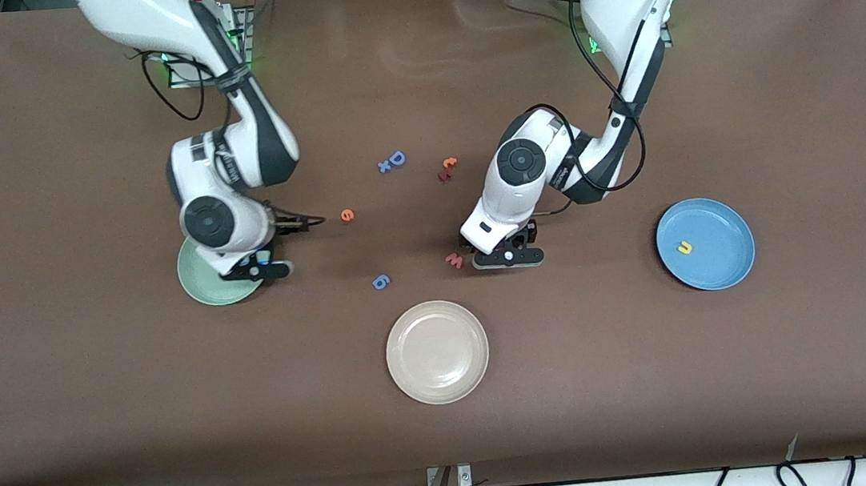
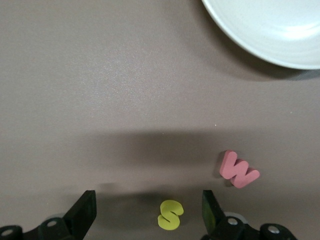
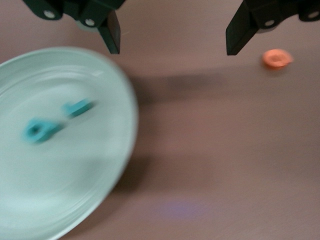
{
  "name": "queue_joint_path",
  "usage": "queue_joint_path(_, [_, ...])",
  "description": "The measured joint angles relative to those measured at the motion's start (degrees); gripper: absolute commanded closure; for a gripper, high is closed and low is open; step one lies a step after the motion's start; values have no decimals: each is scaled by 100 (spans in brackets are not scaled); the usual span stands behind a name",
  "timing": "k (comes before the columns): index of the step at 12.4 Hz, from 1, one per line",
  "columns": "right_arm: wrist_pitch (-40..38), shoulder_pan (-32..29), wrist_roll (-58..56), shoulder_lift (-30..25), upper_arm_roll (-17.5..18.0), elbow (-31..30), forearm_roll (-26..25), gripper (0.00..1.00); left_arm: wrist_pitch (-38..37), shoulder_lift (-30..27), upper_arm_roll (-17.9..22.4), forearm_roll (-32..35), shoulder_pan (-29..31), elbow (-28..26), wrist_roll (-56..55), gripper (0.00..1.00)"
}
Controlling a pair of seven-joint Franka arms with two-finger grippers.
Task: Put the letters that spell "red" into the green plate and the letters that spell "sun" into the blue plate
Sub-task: 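Grasp the orange e with the right gripper while the left gripper grasps yellow s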
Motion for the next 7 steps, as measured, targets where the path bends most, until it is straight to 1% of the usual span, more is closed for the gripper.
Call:
queue_joint_path(3, [619, 285, 1383, 5, 351, -90, 1, 13, 21, 25, 0, 5, -47, 2, 6, 6])
queue_joint_path(5, [1307, 572, 2282, 25, 418, -342, 1, 13, 20, 37, 1, 5, -121, -2, 6, 6])
queue_joint_path(7, [1778, 847, 2962, 115, 423, -516, 1, 18, 16, 56, 1, 98, -195, -37, 6, 7])
